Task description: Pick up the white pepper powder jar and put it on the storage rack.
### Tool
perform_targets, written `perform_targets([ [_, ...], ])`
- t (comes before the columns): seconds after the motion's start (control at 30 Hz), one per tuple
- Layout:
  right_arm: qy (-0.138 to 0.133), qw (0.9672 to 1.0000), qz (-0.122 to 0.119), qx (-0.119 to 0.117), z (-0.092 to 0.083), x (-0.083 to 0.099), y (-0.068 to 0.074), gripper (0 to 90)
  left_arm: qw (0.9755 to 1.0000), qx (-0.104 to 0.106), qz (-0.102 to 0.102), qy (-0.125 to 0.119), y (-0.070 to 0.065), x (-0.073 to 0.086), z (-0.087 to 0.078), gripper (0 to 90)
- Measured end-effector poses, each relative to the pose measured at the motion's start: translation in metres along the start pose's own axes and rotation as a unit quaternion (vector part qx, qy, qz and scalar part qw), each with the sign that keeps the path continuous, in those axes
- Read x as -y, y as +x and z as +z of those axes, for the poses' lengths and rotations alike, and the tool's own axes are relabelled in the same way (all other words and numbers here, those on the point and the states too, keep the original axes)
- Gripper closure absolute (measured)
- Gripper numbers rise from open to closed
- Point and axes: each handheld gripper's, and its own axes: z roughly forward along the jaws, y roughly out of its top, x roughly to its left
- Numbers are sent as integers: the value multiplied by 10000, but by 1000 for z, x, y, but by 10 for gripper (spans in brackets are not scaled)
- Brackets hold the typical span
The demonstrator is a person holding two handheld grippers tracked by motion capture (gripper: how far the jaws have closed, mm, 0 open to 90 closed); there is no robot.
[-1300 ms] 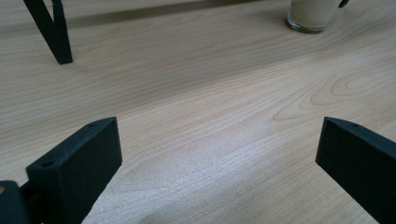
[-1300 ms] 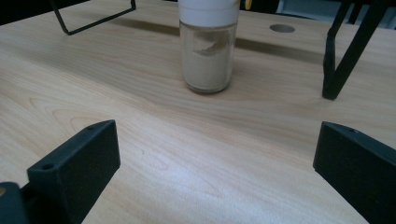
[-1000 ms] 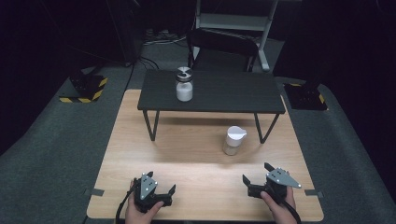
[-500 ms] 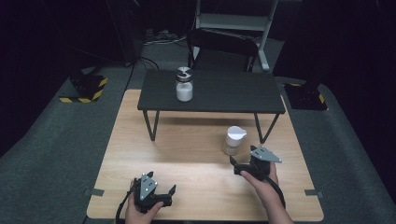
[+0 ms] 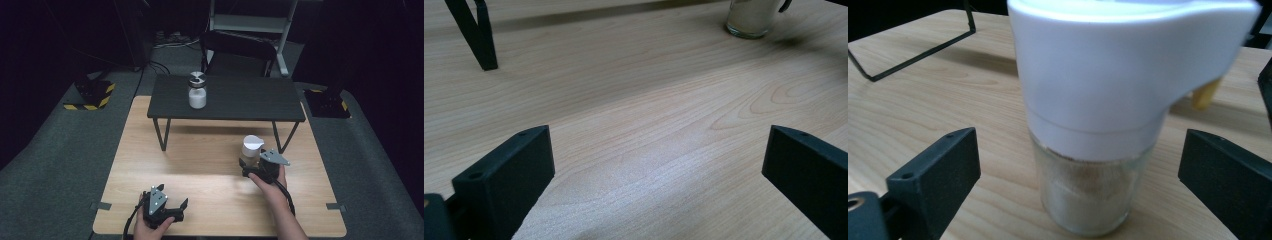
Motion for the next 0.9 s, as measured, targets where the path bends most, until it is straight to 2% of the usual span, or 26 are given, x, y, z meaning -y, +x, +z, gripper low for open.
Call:
perform_targets([
  [0.1,-30,10000,6,43,4,0,1,73,10000,2,-5,-1,0,0,0,8],
  [0.27,-182,9995,7,259,12,5,10,159,10000,14,-34,-14,1,0,0,8],
  [0.43,-284,9990,91,320,16,8,15,211,10000,13,-34,-21,1,0,-1,8],
  [0.6,-328,9982,6,506,20,7,23,272,10000,9,-35,-15,1,0,-1,8],
  [0.67,-364,9977,118,551,20,7,24,305,10000,12,-34,-14,1,0,-1,8],
  [0.9,-418,9972,151,595,21,9,26,308,10000,-7,6,5,0,0,-1,8],
])
